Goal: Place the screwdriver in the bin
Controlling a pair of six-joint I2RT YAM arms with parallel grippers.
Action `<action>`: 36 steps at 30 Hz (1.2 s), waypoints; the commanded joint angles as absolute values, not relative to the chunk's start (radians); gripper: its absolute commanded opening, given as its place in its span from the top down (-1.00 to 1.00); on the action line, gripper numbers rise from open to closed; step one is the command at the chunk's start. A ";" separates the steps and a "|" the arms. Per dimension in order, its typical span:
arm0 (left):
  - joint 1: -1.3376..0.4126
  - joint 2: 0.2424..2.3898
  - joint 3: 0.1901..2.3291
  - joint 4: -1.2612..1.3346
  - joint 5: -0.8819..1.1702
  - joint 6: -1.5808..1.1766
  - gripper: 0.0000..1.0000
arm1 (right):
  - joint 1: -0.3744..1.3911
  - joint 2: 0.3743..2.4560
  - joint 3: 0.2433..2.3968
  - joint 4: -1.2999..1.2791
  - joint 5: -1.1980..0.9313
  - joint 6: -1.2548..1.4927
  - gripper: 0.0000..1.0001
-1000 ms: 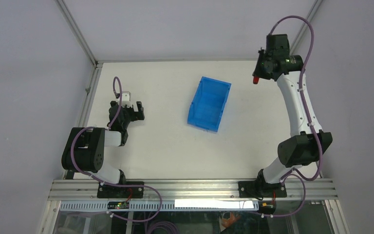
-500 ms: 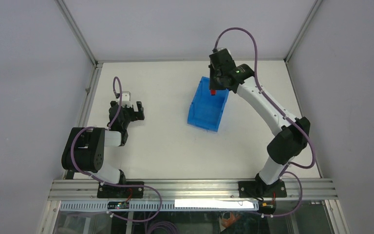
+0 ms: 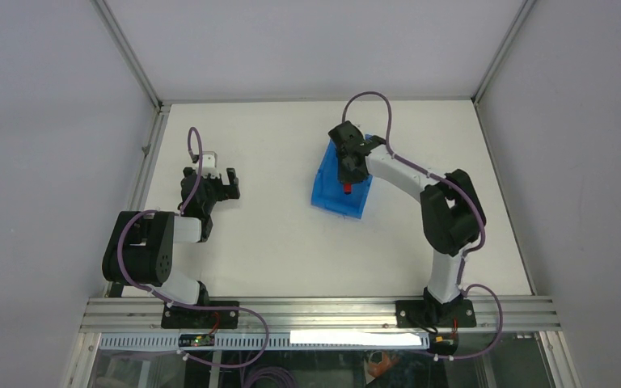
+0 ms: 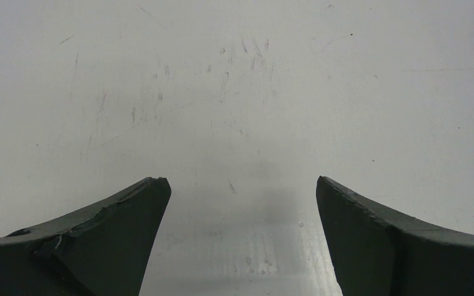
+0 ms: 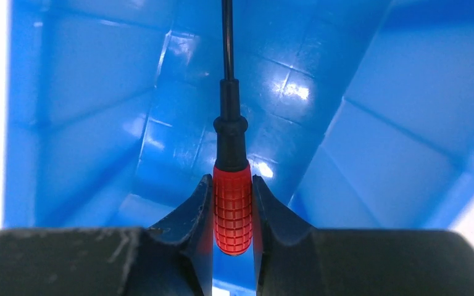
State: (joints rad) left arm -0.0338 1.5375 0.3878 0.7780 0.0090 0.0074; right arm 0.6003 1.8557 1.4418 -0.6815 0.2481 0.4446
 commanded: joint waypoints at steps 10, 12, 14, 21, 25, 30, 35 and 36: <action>-0.044 1.507 0.383 0.804 0.019 -0.009 -0.98 | 0.606 1.959 1.537 -0.661 0.272 0.479 0.44; -0.044 1.507 0.383 0.804 0.018 -0.009 -0.98 | 0.606 1.943 1.572 -0.677 0.272 0.470 0.41; -0.043 1.508 0.384 0.804 0.018 -0.009 -0.98 | 0.606 1.917 1.602 -0.688 0.270 0.452 0.38; -0.044 1.508 0.383 0.804 0.019 -0.009 -0.98 | 0.606 1.790 1.718 -0.775 0.341 0.381 -0.83; -0.044 1.507 0.383 0.804 0.018 -0.009 -0.98 | 0.604 1.703 1.722 -0.784 0.359 0.342 -0.99; -0.043 1.507 0.383 0.804 0.018 -0.009 -0.98 | 0.551 1.609 1.701 -0.807 0.402 0.302 -0.99; -0.043 1.508 0.383 0.804 0.019 -0.009 -0.98 | 0.367 1.528 1.658 -0.865 0.368 0.269 -0.99; -0.044 1.508 0.383 0.804 0.019 -0.009 -0.98 | 0.321 1.511 1.643 -0.868 0.360 0.263 -0.99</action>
